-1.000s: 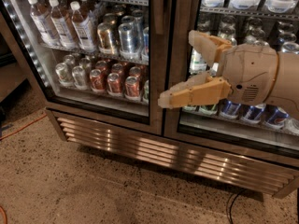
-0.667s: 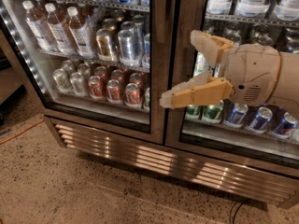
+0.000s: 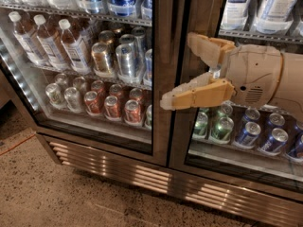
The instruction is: Open left fridge door
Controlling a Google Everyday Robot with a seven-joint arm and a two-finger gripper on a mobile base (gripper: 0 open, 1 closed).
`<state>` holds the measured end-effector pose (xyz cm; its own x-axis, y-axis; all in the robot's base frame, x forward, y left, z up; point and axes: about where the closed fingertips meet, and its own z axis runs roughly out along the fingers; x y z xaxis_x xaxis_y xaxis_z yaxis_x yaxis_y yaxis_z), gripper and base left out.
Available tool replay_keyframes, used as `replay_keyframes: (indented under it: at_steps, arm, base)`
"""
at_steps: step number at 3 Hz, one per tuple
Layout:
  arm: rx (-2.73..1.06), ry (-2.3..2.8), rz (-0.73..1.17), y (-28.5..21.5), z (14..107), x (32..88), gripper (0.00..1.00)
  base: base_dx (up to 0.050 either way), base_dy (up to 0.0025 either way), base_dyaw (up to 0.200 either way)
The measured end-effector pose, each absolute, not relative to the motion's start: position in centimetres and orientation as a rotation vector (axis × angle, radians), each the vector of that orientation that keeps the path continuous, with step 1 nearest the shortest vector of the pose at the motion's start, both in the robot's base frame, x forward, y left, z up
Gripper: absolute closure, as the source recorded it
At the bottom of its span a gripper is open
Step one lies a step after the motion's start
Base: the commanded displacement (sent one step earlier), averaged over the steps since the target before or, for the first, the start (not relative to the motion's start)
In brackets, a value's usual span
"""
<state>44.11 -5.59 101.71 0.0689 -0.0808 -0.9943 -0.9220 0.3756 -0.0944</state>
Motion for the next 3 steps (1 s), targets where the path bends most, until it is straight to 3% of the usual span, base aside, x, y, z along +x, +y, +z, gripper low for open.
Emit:
replay_keyframes:
  at_steps: [1, 2, 3]
  arm:
    - [-1.002, 1.355, 0.828, -5.59, 101.71, 44.11, 0.0]
    - [-1.002, 1.355, 0.828, -5.59, 101.71, 44.11, 0.0]
    - [-0.993, 1.368, 0.828, -5.36, 102.21, 44.33, 0.0]
  base:
    - [0.05, -0.00004, 0.001]
    - [-0.05, -0.00001, 0.0]
    - [0.0, 0.0, 0.0]
